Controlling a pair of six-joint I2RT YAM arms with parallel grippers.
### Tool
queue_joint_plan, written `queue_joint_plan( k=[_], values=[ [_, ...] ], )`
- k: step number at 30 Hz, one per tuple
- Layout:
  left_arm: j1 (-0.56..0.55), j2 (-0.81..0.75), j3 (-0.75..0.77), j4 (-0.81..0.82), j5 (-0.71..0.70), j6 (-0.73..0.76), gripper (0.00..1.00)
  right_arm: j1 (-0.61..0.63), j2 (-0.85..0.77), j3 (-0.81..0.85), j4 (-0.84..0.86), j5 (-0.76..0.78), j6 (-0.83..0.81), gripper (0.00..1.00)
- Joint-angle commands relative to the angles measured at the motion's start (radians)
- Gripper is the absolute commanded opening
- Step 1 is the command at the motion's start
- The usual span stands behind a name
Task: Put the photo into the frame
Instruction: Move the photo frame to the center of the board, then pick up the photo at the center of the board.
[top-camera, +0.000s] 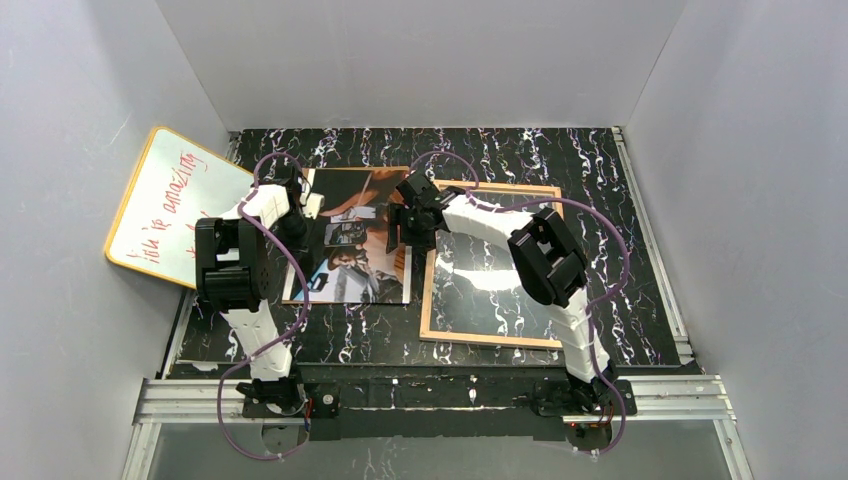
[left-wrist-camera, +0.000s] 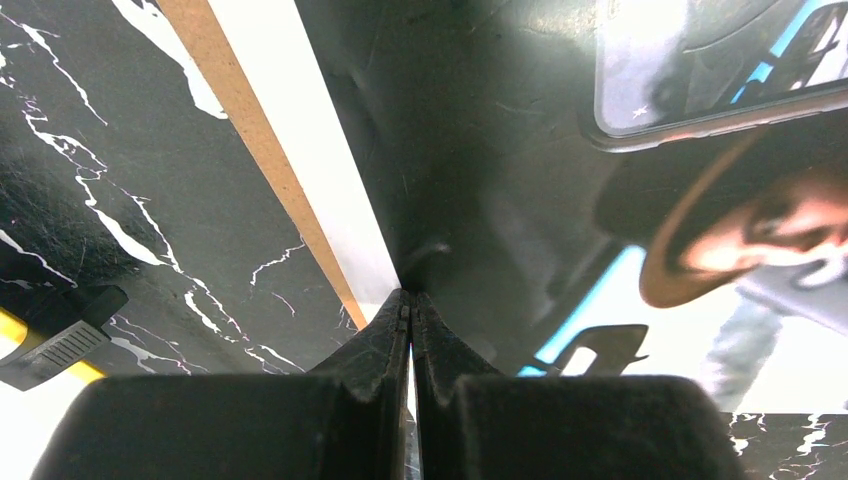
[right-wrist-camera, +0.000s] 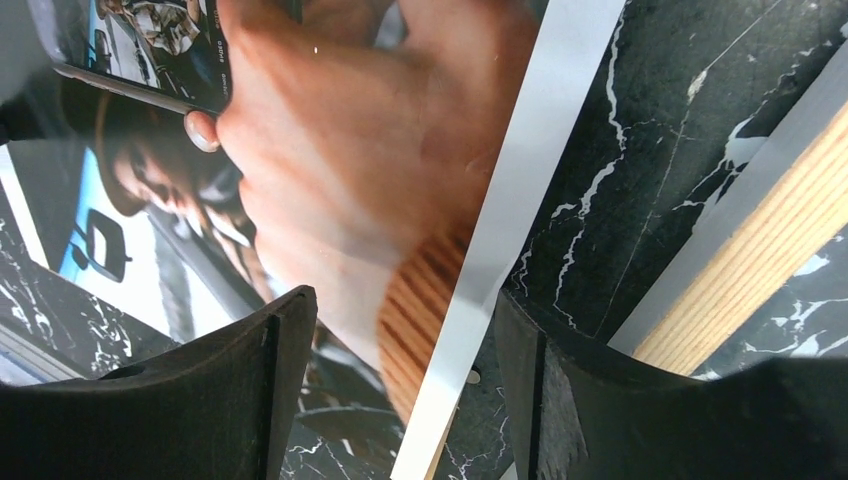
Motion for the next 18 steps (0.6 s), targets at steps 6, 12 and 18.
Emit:
queue_joint_plan(
  k=[6, 12, 18],
  values=[
    [-0.009, 0.079, -0.078, 0.023, 0.031, 0.011, 0.00, 0.013, -0.114, -0.101, 0.120, -0.120, 0.072, 0.72],
    [-0.011, 0.083, -0.087, 0.032, 0.024, 0.008, 0.00, 0.012, -0.152, -0.107, 0.144, -0.153, 0.097, 0.72],
    [-0.045, 0.083, -0.094, 0.036, 0.018, 0.006, 0.00, 0.005, -0.164, -0.130, 0.177, -0.181, 0.134, 0.72]
  ],
)
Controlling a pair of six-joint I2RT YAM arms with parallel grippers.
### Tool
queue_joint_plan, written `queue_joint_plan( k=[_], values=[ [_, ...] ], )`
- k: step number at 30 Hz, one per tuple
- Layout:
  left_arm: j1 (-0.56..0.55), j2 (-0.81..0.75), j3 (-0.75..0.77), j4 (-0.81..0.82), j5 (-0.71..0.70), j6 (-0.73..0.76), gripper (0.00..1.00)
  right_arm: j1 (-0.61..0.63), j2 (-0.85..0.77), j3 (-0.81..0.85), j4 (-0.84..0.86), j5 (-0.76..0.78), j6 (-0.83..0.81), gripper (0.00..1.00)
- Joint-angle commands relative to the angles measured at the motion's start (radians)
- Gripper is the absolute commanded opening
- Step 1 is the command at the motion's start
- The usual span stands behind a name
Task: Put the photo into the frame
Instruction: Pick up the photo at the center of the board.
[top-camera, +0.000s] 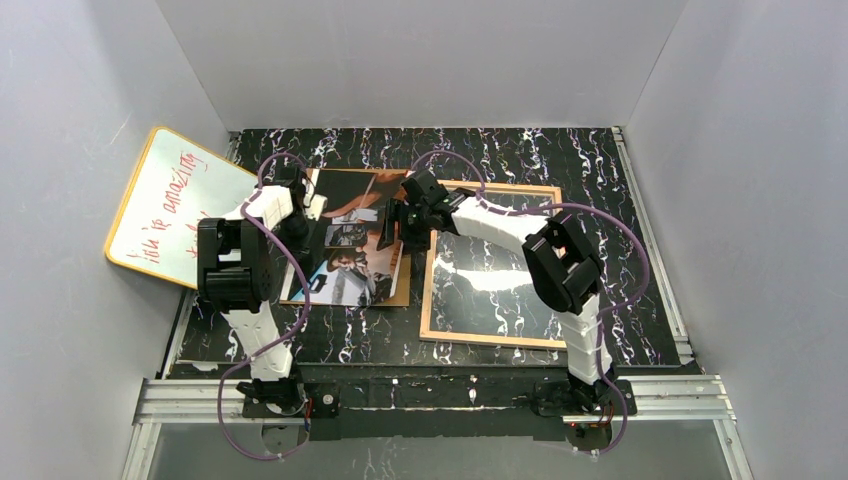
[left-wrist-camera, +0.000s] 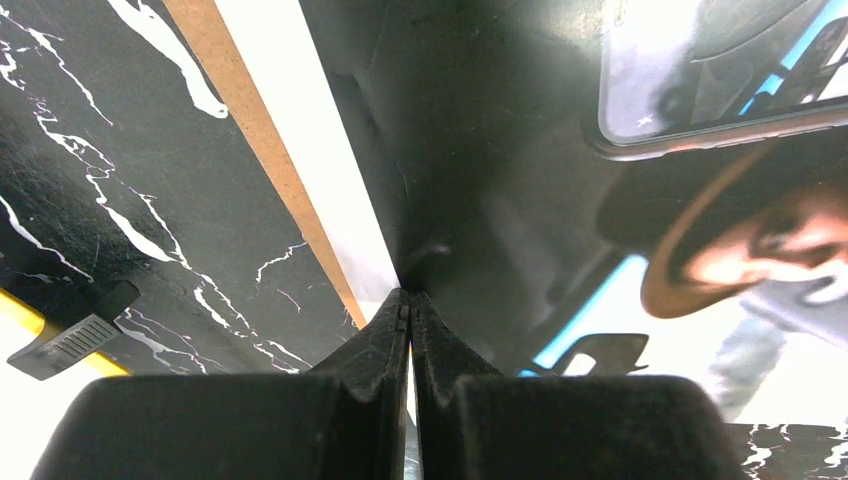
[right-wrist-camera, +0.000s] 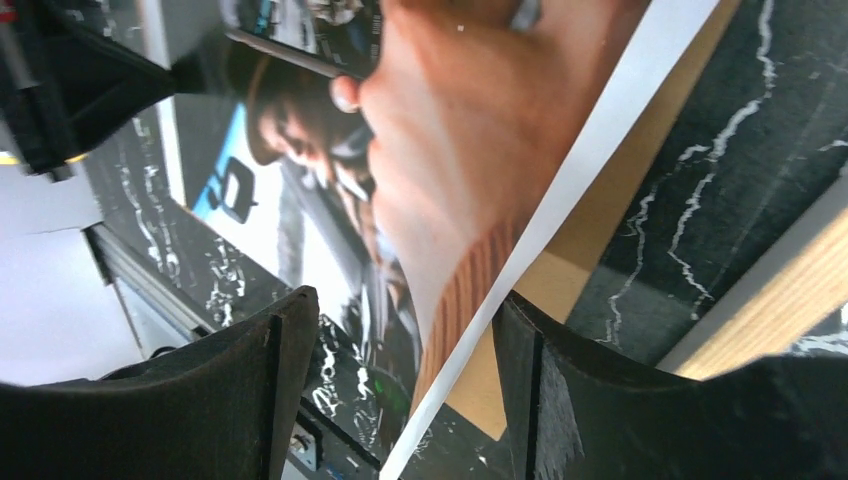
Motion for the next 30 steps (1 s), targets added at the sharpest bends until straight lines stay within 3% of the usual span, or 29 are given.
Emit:
queue_joint_plan(
  k=[1, 9, 20, 23, 25, 28, 30],
  values=[
    [-0.022, 0.085, -0.079, 0.026, 0.042, -0.003, 0.00, -0.001, -0.065, -0.047, 0.101, -0.072, 0.057, 0.72],
    [-0.022, 0.081, -0.082, 0.025, 0.047, 0.000, 0.00, -0.050, -0.095, -0.210, 0.315, -0.197, 0.208, 0.67],
    [-0.008, 0.049, 0.015, -0.054, 0.066, 0.002, 0.00, -0.060, -0.149, -0.192, 0.343, -0.155, 0.129, 0.21],
    [0.026, 0.032, 0.112, -0.111, 0.089, -0.001, 0.14, -0.072, -0.210, -0.164, 0.289, -0.113, 0.046, 0.09],
    [0.038, 0.023, 0.174, -0.146, 0.110, -0.001, 0.29, -0.090, -0.259, -0.154, 0.252, -0.096, -0.024, 0.01],
    [0.040, 0.002, 0.238, -0.178, 0.116, 0.003, 0.48, -0.137, -0.353, -0.140, 0.141, -0.073, -0.137, 0.01],
    [0.041, -0.011, 0.255, -0.188, 0.125, 0.001, 0.50, -0.196, -0.422, -0.128, 0.031, -0.071, -0.211, 0.01]
  ],
)
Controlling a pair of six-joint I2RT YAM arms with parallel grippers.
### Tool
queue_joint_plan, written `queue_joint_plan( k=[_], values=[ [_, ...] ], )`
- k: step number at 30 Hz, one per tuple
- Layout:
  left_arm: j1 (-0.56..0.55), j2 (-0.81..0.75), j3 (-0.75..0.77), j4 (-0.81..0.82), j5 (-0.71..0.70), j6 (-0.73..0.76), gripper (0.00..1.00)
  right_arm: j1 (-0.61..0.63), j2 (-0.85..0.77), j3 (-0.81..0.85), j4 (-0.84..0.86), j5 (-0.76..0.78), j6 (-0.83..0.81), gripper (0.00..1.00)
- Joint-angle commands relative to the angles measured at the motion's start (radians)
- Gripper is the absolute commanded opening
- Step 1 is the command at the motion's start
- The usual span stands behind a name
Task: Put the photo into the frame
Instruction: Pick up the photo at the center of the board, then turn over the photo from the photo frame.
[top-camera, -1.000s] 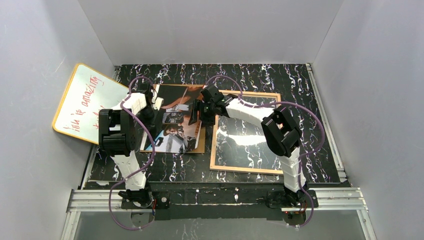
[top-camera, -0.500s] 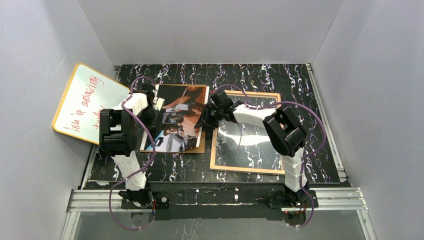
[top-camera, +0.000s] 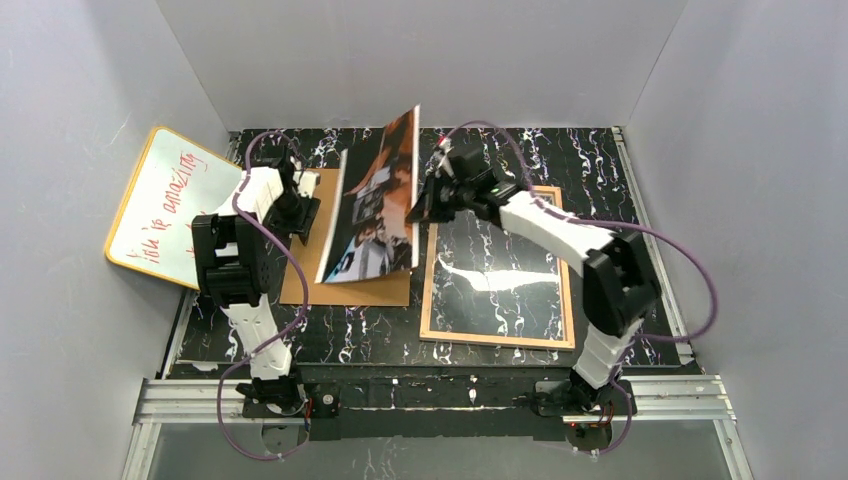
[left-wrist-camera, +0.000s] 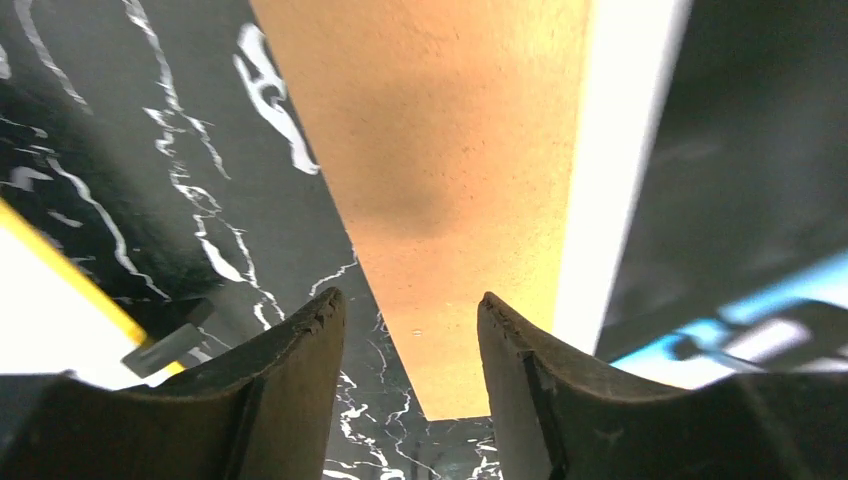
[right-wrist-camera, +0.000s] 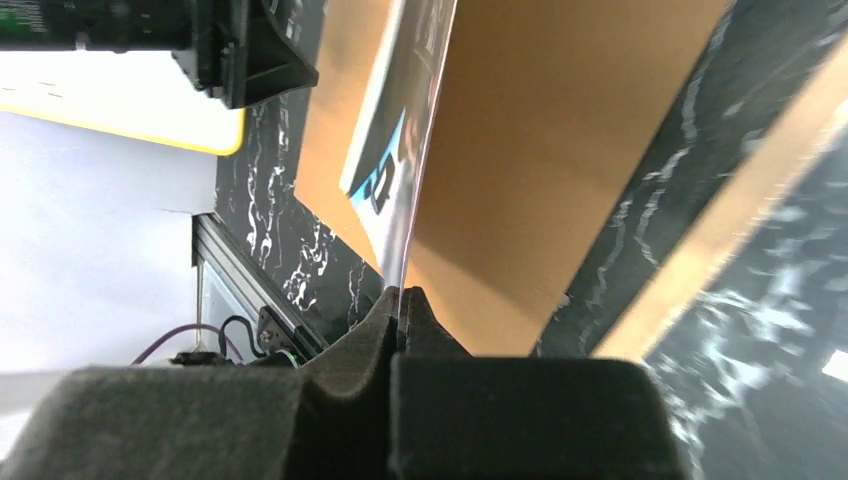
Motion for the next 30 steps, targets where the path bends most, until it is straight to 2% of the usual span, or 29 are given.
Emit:
queue_joint_plan(
  k=[1, 3, 6, 9, 11, 14, 18, 24, 30],
  values=[
    [0.009, -0.059, 0.066, -0.076, 0.056, 0.000, 0.50, -0.129, -0.203, 0.067, -0.210, 0.036, -0.222, 0.01],
    [0.010, -0.066, 0.059, -0.078, 0.073, 0.002, 0.51, -0.201, -0.293, 0.067, -0.316, 0.084, -0.278, 0.01],
    [0.007, -0.065, 0.032, -0.072, 0.098, 0.010, 0.51, -0.272, -0.414, 0.061, -0.356, 0.092, -0.345, 0.01],
    [0.007, -0.052, 0.026, -0.076, 0.095, 0.010, 0.50, -0.286, -0.404, 0.258, -0.620, 0.294, -0.446, 0.01],
    [0.007, -0.053, 0.024, -0.075, 0.095, 0.015, 0.50, -0.285, -0.372, 0.391, -0.761, 0.486, -0.496, 0.01],
    [0.006, -0.046, 0.023, -0.070, 0.096, 0.011, 0.50, -0.276, -0.384, 0.470, -0.824, 0.760, -0.532, 0.01],
    [0.005, -0.034, 0.029, -0.067, 0.103, -0.003, 0.50, -0.204, -0.378, 0.482, -0.827, 0.963, -0.579, 0.01],
    [0.006, -0.038, 0.026, -0.064, 0.101, -0.006, 0.50, -0.073, -0.223, 0.464, -1.013, 1.042, -0.566, 0.01],
    [0.006, -0.041, 0.018, -0.060, 0.107, -0.013, 0.50, -0.002, -0.124, 0.391, -1.108, 0.905, -0.495, 0.01]
  ],
)
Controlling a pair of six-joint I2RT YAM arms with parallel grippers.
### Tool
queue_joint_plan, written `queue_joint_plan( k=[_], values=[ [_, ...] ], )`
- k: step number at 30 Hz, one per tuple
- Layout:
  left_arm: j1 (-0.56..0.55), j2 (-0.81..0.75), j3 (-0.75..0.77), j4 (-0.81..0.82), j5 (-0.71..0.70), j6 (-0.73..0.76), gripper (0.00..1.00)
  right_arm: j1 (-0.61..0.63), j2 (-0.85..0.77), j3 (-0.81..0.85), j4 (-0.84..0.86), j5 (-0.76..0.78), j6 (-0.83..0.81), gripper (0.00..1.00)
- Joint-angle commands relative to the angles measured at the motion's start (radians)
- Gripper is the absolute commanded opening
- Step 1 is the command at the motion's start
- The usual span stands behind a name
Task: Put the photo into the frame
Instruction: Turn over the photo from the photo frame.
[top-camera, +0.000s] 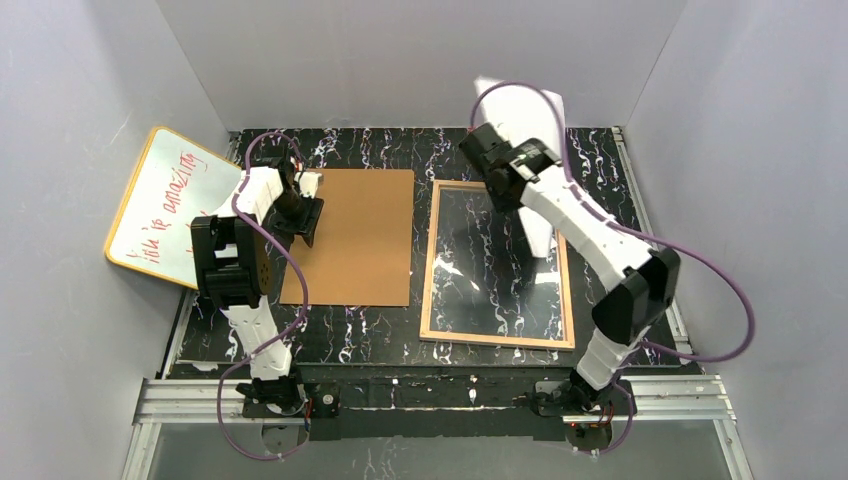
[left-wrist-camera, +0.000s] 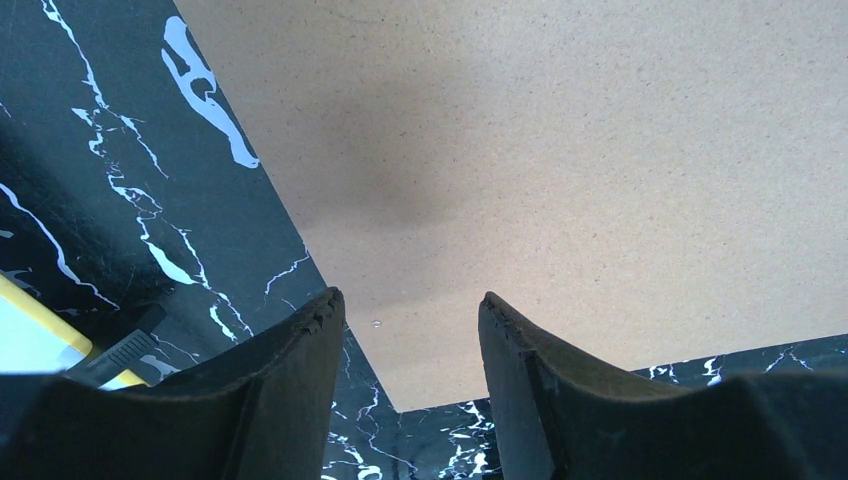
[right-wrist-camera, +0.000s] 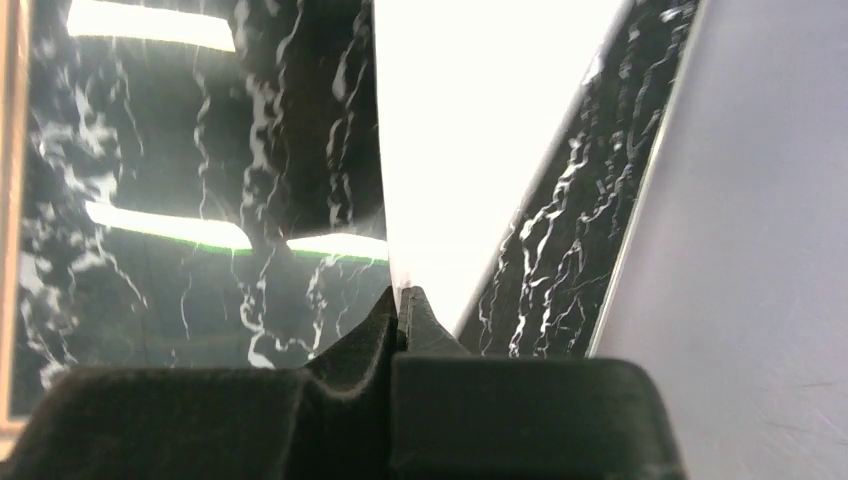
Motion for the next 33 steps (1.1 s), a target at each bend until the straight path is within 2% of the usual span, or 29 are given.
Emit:
queue_joint_plan(
  k=[1, 3, 8, 13, 15, 25, 33],
  values=[
    [-0.003, -0.027, -0.016, -0.021, 0.019, -0.010, 0.50, 0.043, 0.026, -0.033, -0.130, -0.080, 0.060, 0.01],
    [-0.002, -0.034, -0.025, -0.015, 0.020, -0.009, 0.50, 0.047, 0.025, -0.043, -0.121, -0.193, 0.088, 0.01],
    [-0.003, -0.049, -0.057, 0.006, 0.025, -0.011, 0.50, 0.044, -0.024, -0.154, 0.074, -0.549, 0.203, 0.01],
    [-0.003, -0.061, -0.073, 0.018, 0.032, -0.017, 0.50, 0.041, 0.086, -0.120, 0.013, -0.695, 0.423, 0.01],
    [-0.002, -0.067, -0.075, 0.019, 0.030, -0.015, 0.50, 0.043, 0.104, -0.154, 0.022, -0.731, 0.486, 0.01],
    [-0.002, -0.073, -0.081, 0.022, 0.022, -0.002, 0.50, 0.042, -0.106, -0.370, 0.116, -0.561, 0.796, 0.01],
    [-0.002, -0.073, -0.081, 0.023, 0.022, 0.000, 0.50, 0.042, -0.137, -0.408, 0.137, -0.478, 0.881, 0.01]
  ],
)
